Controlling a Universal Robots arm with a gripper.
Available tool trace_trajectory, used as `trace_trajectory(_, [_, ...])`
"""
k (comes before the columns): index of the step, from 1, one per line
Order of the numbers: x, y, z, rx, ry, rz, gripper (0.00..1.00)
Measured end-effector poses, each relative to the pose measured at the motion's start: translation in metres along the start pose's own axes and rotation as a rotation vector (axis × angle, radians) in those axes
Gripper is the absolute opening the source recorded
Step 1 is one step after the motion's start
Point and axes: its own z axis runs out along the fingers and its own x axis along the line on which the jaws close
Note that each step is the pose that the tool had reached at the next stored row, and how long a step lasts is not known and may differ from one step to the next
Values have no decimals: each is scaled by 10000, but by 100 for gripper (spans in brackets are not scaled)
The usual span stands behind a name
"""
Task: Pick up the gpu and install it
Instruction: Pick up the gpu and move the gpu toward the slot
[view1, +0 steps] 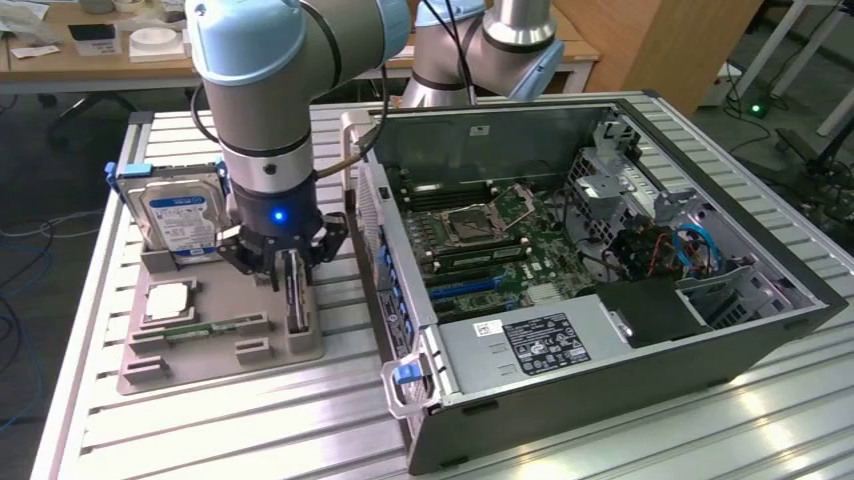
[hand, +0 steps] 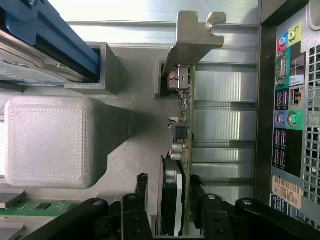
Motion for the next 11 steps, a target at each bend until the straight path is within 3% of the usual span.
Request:
trace_trajectory(4, [0,0,0,0,0,0,44])
trace_trajectory(5, [0,0,0,0,0,0,36])
trace_trajectory(11, [-4,0,0,0,0,0,36])
